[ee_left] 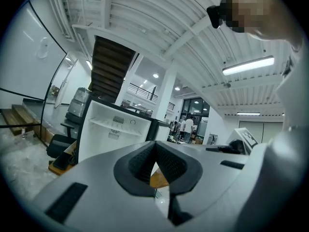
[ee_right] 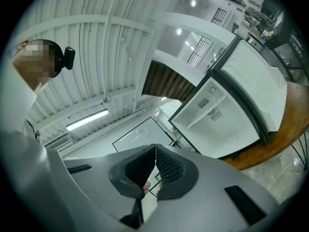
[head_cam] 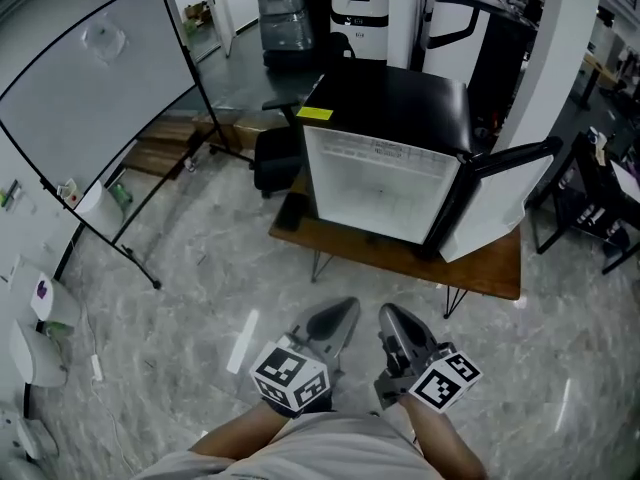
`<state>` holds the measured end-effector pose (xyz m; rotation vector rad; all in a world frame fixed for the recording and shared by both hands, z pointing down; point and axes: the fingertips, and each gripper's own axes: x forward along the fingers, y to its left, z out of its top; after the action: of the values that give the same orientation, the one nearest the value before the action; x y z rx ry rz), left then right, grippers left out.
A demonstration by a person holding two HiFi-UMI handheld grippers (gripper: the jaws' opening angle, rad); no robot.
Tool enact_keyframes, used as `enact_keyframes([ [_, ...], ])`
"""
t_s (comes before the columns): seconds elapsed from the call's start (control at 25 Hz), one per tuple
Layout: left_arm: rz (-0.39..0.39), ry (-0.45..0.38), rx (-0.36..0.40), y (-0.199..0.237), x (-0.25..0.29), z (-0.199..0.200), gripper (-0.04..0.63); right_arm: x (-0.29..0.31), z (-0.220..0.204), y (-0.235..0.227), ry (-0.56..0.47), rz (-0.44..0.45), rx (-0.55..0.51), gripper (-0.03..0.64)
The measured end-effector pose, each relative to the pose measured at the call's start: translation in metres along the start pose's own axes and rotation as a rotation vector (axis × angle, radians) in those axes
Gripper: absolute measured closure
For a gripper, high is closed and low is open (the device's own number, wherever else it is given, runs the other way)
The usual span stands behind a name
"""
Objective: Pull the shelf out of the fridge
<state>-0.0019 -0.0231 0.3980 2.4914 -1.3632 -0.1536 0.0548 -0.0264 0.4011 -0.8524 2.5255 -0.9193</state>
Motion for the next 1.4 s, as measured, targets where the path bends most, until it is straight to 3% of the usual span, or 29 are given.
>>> enact_keyframes([
  [0.16, -0.045, 0.018, 0.012, 0.050, 0.022, 0.016, 0.589, 0.054, 0.008, -0.023, -0.066, -0.031, 0.077, 0.594],
  [0.4, -0.132, 0.039, 0.020, 0.102, 0.045, 0.032, 0.589, 0.116, 0.036, -0.068, -0.253, -0.033, 0.291, 0.592],
  [0.68, -0.195, 0.060, -0.008, 0.137, 0.064, 0.035, 0.589, 0.162, 0.055, -0.109, -0.382, -0.103, 0.359, 0.592],
  [1.2, -0.127, 0.106, -0.003, 0.187, 0.111, 0.042, 0.589, 0.221, 0.082, -0.247, -0.509, -0.231, 0.541, 0.587],
  [1.4, -0.110, 0.134, -0.014, 0.199, 0.122, 0.038, 0.589, 0.241, 0.093, -0.278, -0.535, -0.232, 0.580, 0.523],
])
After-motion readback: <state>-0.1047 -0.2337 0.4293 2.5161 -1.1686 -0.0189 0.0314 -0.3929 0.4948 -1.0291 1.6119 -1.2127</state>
